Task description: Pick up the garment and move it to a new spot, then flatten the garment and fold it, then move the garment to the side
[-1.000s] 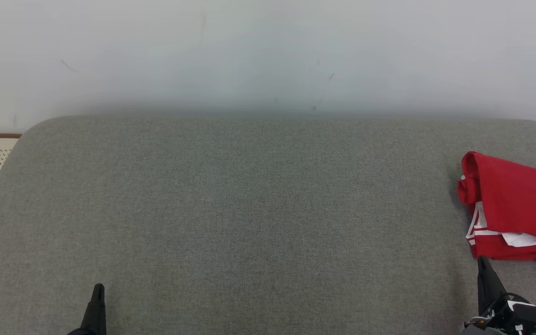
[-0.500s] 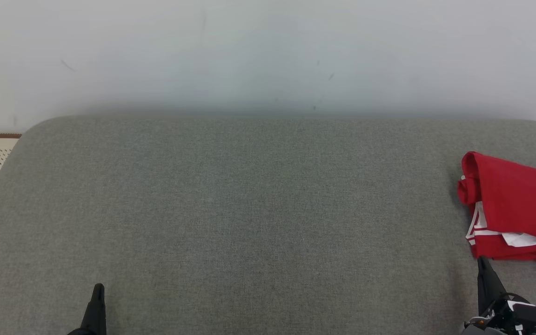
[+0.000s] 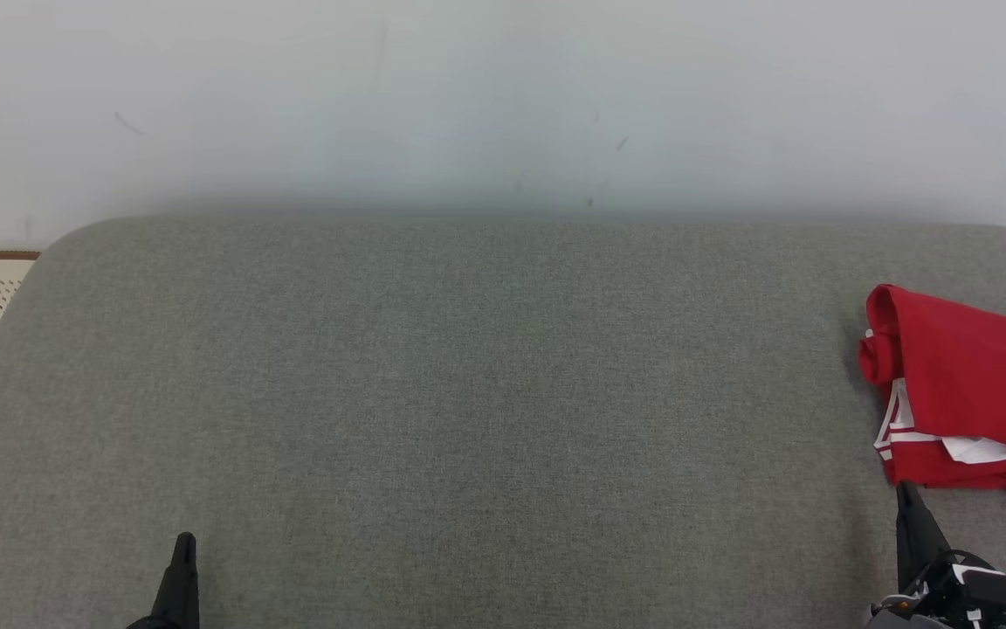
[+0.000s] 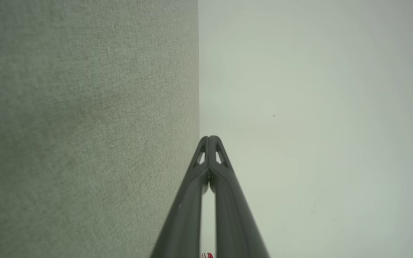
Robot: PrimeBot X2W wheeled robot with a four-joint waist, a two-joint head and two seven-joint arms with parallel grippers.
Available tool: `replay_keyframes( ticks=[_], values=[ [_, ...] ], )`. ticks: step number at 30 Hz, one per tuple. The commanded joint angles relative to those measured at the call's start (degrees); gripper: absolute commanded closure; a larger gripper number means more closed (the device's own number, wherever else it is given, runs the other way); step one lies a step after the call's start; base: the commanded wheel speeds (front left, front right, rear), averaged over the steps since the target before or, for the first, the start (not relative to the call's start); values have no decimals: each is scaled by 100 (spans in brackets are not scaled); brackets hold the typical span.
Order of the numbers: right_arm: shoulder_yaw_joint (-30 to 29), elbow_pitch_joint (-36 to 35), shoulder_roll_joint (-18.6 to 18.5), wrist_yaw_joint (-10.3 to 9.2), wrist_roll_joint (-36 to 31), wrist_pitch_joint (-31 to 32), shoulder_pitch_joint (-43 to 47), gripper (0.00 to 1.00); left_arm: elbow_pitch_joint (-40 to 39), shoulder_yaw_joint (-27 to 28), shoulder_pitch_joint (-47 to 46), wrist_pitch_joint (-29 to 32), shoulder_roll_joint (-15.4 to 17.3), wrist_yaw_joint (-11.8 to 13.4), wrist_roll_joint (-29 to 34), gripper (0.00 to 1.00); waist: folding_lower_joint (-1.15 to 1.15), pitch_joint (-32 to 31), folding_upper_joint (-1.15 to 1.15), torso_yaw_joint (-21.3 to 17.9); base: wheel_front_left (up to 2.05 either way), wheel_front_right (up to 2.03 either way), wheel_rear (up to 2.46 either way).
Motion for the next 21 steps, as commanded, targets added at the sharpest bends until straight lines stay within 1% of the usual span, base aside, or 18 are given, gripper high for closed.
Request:
replay_keyframes(
  ticks=[1, 21],
  values=[
    [-1, -22, 11, 2, 25, 11, 0, 100, -9, 16, -26, 4, 19, -15, -15, 100, 0, 0, 0, 0, 0, 0, 0],
    [0, -22, 11, 2, 24, 11, 0, 100, -10, 16, -26, 4, 19, -15, -15, 100, 0, 0, 0, 0, 0, 0, 0]
  ],
)
